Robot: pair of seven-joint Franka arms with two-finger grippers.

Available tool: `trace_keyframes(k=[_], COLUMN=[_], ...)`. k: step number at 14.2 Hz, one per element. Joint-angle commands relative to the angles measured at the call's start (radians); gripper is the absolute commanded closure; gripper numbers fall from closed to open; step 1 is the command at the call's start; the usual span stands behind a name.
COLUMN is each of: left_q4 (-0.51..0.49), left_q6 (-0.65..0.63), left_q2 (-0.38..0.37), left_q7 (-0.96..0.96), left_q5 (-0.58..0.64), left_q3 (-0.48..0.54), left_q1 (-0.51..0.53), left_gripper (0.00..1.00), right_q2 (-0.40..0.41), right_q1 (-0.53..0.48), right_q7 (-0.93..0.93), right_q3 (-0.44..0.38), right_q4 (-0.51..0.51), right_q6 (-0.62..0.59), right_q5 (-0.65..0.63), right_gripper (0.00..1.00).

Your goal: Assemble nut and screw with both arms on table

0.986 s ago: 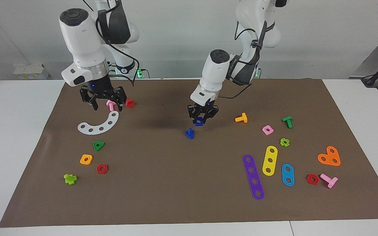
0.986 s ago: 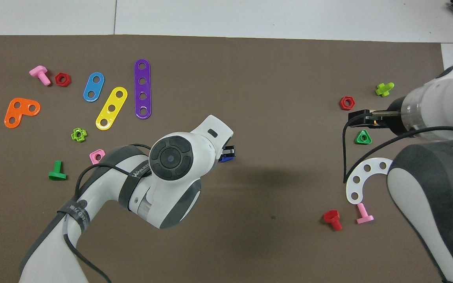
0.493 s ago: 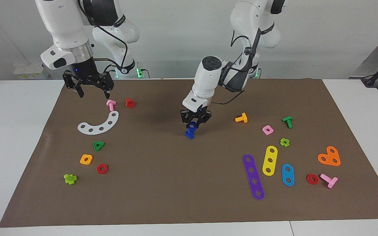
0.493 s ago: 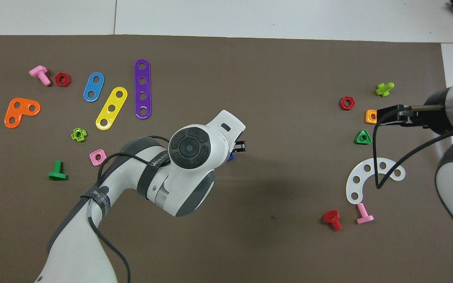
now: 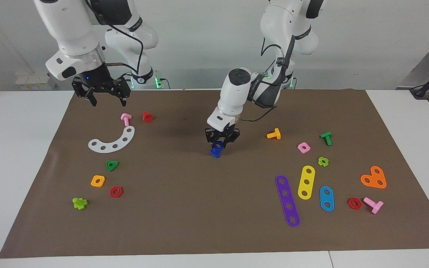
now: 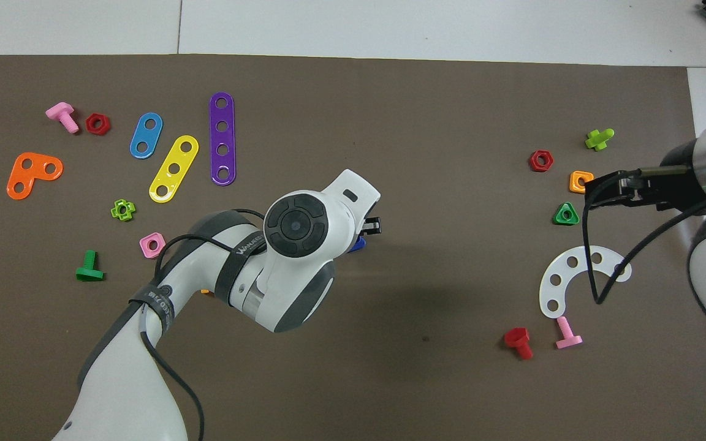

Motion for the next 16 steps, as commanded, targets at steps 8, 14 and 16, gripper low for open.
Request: trace_keyframes(k=[8, 14, 16], left_q4=[-0.018, -0.030, -0.028], left_q6=[0.048, 0.035, 0.032], left_q2=[0.046, 0.046, 0.046], left_q7=[-0.007, 0.008, 0.016], left_q5=[0.002, 0.076, 0.082], left_q3=[0.010, 0.008, 0.008], left_q1=[-0.021, -0.016, -0.013], left_gripper=[1.00, 1.00, 1.00], right_q2=[-0.031, -0.031, -0.031], right_q1=[-0.027, -0.026, -0.026], right_q7=[-0.034, -0.032, -0.034], right_q3=[0.008, 0.008, 0.008], right_q4=[-0.056, -0.053, -0.053], right_q6=[0.007, 0.007, 0.005], right_q5=[0.028, 0.028, 0.028], right_gripper=[0.00, 0.00, 0.00])
